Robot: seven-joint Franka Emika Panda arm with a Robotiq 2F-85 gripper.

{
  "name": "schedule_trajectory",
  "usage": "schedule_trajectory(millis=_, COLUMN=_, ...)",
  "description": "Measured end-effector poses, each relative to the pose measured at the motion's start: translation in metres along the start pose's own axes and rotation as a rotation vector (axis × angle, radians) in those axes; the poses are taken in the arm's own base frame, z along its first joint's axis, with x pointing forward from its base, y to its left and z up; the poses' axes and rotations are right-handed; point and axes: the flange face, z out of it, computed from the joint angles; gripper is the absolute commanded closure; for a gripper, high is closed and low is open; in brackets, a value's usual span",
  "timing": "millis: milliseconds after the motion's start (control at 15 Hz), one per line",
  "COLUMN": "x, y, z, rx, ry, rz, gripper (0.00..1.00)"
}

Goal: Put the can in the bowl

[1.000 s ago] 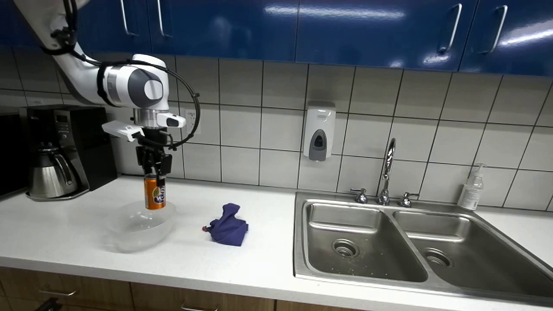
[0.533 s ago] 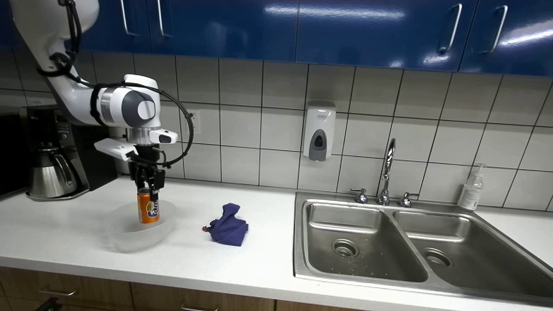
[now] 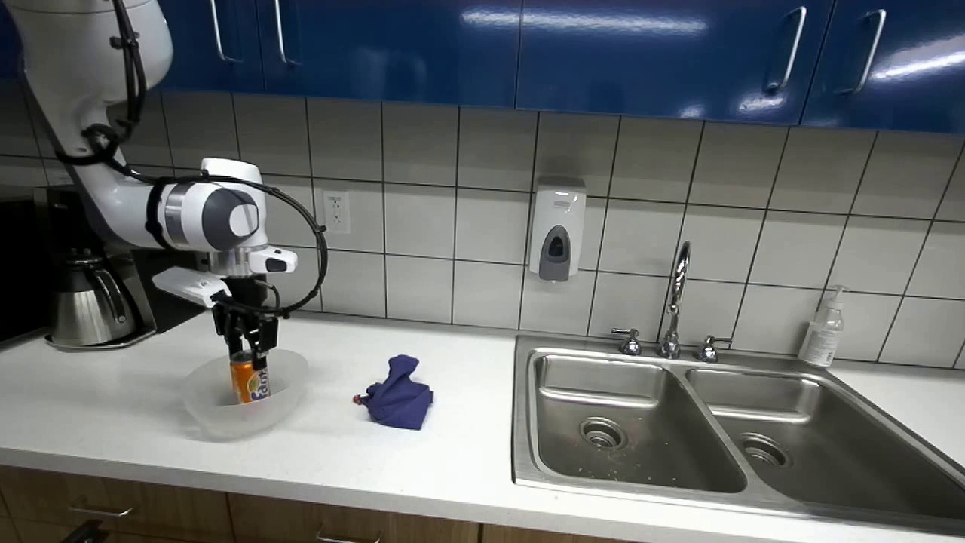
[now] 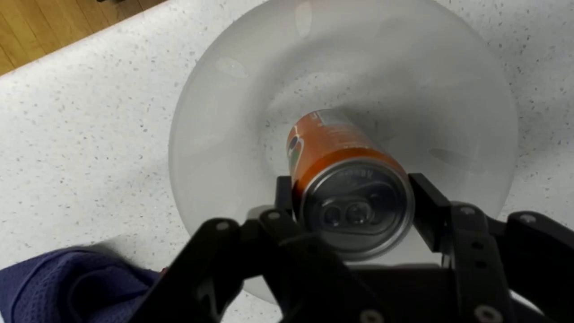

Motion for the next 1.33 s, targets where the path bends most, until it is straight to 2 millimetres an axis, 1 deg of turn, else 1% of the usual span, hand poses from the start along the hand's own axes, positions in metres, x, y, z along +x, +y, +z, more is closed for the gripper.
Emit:
schedule_trajectory(millis=67, x=-0.001, y=0.0, z=0.001, rx=-0.002, ry=-0.001, rz=-0.003, gripper=0.02)
schedule_trajectory(millis=133, x=-0.001, y=-0.001, z=0.001, rx=-0.003, ry=-0.001, rz=-0.005, gripper=0.0)
schedule_trajectory(millis=400, x=0.0, y=0.0, z=0.0, rx=-0.003, ry=0.001, rz=-0.003, gripper=0.0)
schedule_trajectory(millis=533, x=0.001, y=0.001, z=-0.003, rx=-0.003, ry=0.002, rz=-0.002, gripper=0.0)
schedule_trajectory(millis=733, x=0.0, y=0.002, z=-0.024, rx=-0.01, ry=-0.014, rz=0.0, gripper=0.0)
schedule_trajectory(millis=933, x=-0.007, y=0.008, z=-0.056, rx=-0.015, ry=-0.031, rz=0.007, gripper=0.0)
schedule_trajectory(millis=1133, x=-0.023, y=0.021, z=-0.083, rx=-0.019, ry=-0.045, rz=0.019, gripper=0.0)
schedule_trajectory(millis=1333, x=-0.043, y=0.036, z=-0.097, rx=-0.023, ry=-0.054, rz=0.039, gripper=0.0)
